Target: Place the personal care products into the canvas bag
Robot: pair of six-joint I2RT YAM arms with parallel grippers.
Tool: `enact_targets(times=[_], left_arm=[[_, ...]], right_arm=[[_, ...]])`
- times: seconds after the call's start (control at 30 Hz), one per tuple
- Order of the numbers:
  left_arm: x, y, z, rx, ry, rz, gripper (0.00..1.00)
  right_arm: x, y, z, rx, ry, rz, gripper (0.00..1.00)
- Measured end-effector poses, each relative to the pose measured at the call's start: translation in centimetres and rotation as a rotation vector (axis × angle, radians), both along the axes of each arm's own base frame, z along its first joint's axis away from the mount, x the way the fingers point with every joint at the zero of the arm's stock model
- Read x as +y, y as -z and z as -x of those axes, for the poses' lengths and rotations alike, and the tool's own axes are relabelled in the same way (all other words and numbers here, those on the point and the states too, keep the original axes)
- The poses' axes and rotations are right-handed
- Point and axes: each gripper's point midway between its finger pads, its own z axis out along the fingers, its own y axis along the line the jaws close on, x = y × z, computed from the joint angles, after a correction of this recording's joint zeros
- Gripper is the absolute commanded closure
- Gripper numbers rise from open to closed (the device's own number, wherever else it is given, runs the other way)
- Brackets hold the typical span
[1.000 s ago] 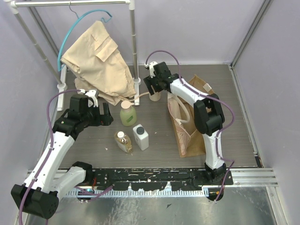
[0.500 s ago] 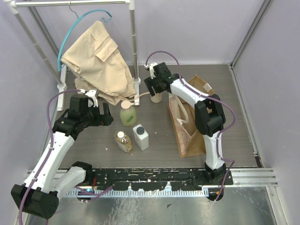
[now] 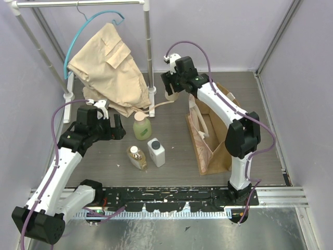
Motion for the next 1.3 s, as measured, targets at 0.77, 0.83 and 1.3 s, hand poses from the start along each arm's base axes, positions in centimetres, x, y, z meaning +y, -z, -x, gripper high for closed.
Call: enact_targets(times=[0.77, 0.83, 1.3], left_arm=[[-0.1, -0.9, 0.4, -0.032, 0.006, 0.017, 0.02], [-0.1, -1.0, 0.4, -0.038, 0.007, 0.019, 0.02], [-0.1, -1.2, 0.5, -0.046, 0.009, 0.024, 0.02]], right_arm=[[-11.9, -25.7, 15.4, -0.424, 0.201, -0.237, 1.0], [-13.1, -24.8, 16.9, -0.411, 0.224, -0.228, 1.0], [-15.0, -6.1, 19.8, -0.031, 0.25, 0.028, 1.0]])
